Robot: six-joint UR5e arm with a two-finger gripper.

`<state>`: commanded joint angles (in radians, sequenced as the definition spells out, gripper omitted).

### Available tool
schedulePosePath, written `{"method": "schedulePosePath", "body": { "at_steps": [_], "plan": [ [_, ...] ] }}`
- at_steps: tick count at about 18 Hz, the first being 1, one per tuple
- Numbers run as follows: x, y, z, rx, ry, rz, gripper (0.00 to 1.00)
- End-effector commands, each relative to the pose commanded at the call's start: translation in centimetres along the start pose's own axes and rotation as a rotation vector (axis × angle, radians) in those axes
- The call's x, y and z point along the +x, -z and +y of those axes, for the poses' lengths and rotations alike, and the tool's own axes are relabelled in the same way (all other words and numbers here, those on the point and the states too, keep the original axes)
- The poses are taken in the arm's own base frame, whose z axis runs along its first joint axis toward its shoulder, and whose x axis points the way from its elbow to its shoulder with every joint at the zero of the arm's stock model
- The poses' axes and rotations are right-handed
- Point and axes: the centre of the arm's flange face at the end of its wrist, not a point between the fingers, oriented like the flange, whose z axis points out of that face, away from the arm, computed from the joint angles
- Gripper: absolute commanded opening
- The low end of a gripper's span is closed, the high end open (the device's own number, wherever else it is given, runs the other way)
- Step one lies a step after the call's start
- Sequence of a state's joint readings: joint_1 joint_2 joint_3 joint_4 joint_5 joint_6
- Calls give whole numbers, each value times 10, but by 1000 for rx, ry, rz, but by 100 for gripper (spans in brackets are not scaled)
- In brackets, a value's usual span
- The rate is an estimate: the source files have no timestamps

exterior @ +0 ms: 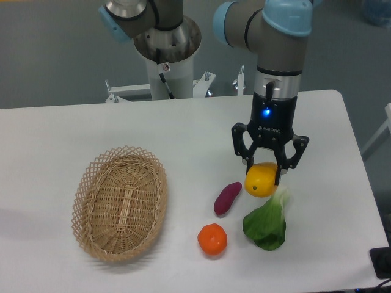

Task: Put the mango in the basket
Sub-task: 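Lift the held yellow mango up from the table with the gripper, then carry the yellow mango over to the wicker basket and lower it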

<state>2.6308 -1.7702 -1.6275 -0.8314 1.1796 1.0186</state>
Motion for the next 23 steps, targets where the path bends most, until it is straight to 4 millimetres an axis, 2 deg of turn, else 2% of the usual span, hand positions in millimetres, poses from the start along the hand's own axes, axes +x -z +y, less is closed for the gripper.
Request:
{"method": "schedulePosePath", "body": {
  "at_steps": [8,12,15,18,22,23],
  "plan": [
    [11,-5,6,-10,4,17,60],
    [23,-3,5,-17,4,25,60],
    [40,-8,-1,-24,51,41,60],
    [71,-21,-10,-56,79,64,60],
    [127,-42,-40,-152,90,39,60],
    [140,-53,-45,-175,116,40,60]
  ]
}}
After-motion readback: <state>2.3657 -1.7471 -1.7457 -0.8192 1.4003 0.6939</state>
